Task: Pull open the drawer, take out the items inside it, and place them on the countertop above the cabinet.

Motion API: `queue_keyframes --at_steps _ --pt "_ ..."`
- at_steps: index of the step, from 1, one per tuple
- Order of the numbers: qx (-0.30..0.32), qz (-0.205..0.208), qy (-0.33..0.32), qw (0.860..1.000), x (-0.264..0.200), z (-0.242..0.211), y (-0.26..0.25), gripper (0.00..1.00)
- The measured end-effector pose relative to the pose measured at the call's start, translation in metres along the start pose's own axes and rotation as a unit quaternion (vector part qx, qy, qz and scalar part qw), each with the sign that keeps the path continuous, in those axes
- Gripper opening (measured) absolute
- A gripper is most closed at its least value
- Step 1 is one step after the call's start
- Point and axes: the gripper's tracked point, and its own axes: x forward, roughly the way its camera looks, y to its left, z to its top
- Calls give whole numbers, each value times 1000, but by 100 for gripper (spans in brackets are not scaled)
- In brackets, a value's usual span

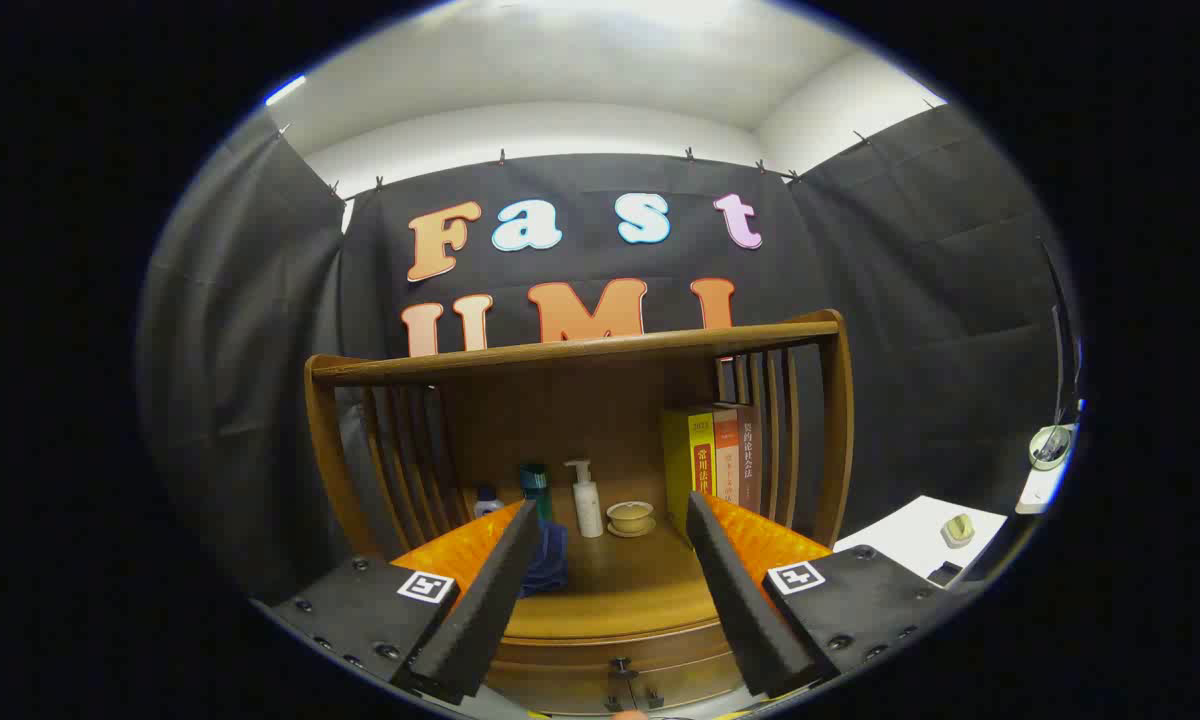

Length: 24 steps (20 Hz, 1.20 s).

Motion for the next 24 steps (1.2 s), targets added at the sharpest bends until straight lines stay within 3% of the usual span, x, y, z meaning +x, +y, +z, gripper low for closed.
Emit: queue_keyframes --at_steps 24 --pt "-14 17 4 1000 6 -28 10 98"
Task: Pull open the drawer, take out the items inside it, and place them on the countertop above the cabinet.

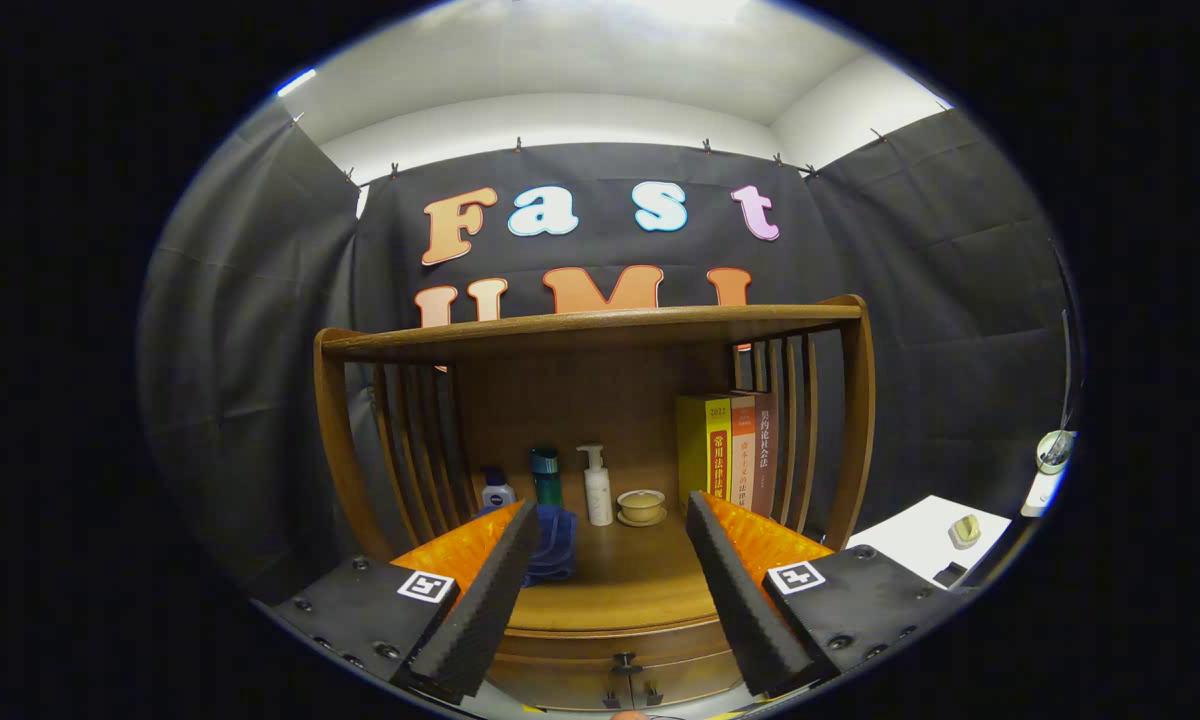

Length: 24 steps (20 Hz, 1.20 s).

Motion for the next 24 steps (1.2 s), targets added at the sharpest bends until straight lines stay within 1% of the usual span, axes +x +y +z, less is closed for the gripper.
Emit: queue_keyframes --at_steps 2,4,10,13,17,20,24 --pt "-7 -1 -1 1000 3 -10 -4 98" --pt "-12 -3 3 1000 9 -30 -7 98" --pt "-33 -17 33 999 26 -125 -28 98" --pt "-19 -15 49 999 29 -174 -28 97" --pt "-7 -21 62 998 15 -240 -30 95" --pt "-5 -26 88 996 9 -284 -34 94" --pt "-2 -21 120 993 -1 -329 -30 93"
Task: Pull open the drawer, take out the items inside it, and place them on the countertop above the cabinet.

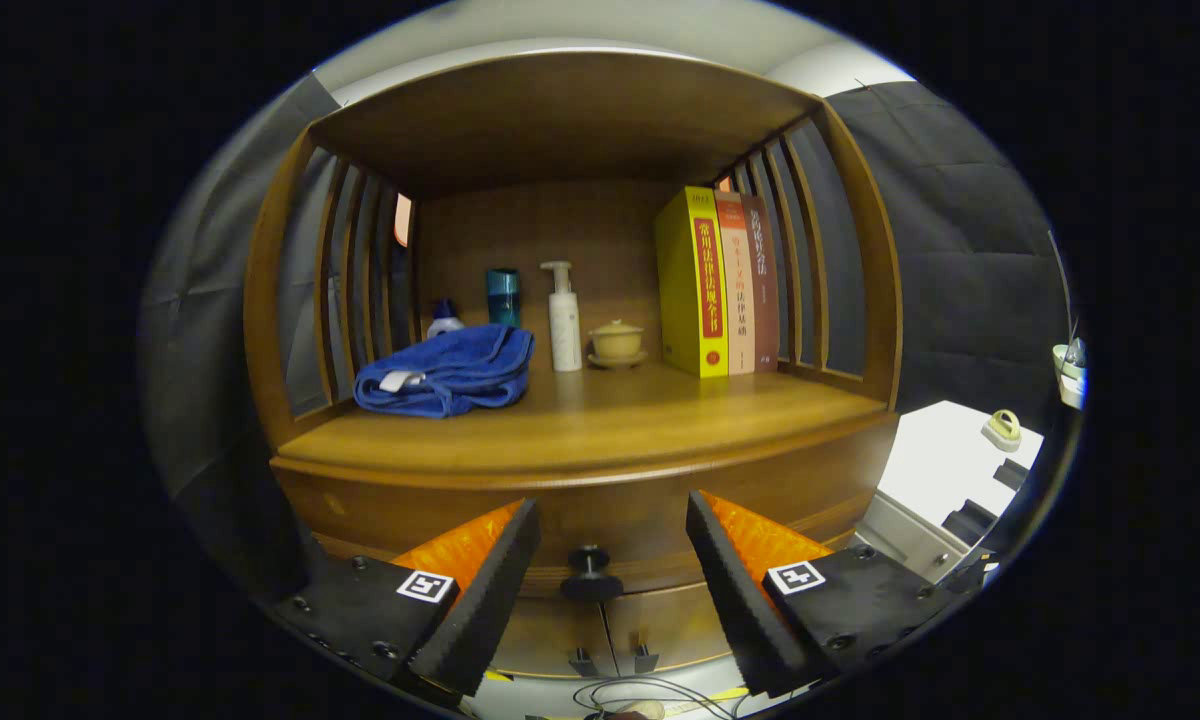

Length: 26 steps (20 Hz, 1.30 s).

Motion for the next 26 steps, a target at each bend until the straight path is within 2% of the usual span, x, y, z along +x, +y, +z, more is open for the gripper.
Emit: queue_keyframes --at_steps 5,9,12,15,20,26 --pt "-28 6 37 999 9 -40 12 91" --pt "-37 -1 66 997 24 -66 11 82" --pt "-26 6 82 996 29 -73 10 55" --pt "-33 20 82 996 26 -72 11 47" --pt "-31 9 88 996 18 -74 9 40" --pt "-34 20 84 996 -18 -75 8 40"
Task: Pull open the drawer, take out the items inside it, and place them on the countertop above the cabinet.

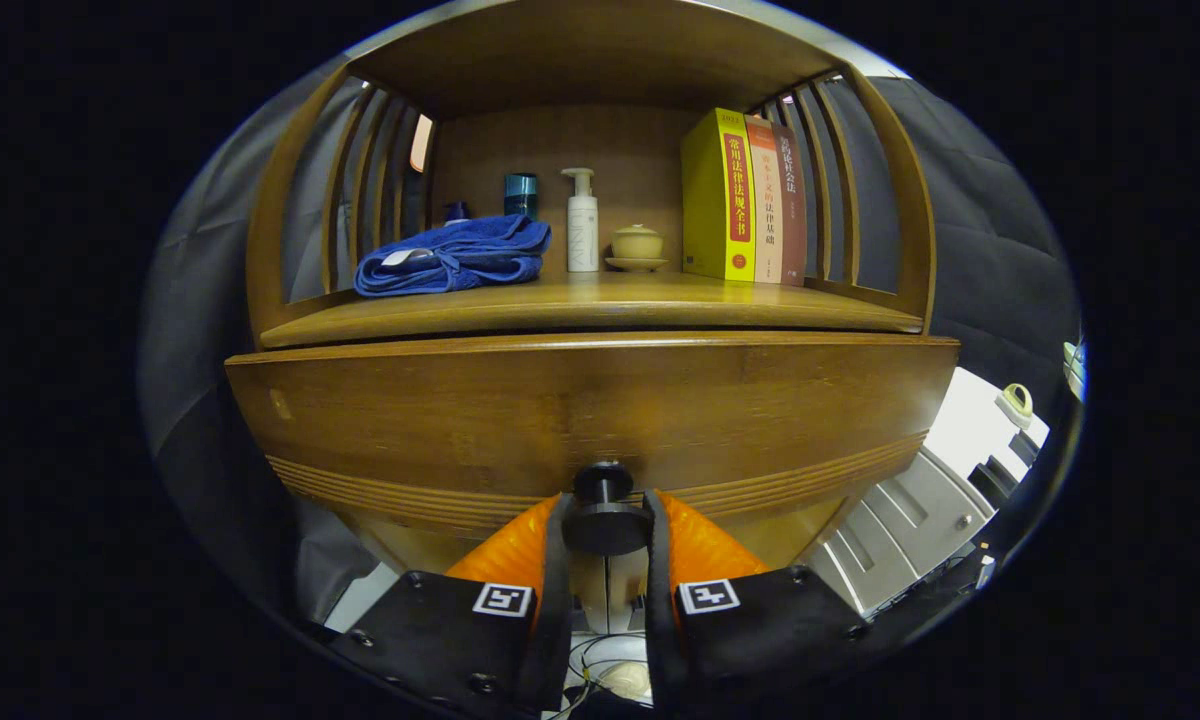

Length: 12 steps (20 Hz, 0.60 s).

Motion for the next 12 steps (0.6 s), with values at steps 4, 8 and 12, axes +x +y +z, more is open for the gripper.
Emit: queue_keyframes --at_steps 4,8,12 --pt "-1 0 3 1000 -24 -6 -1 40" --pt "-11 6 3 1000 -48 -11 -3 40" --pt "-8 5 13 1000 -65 -22 -5 40"
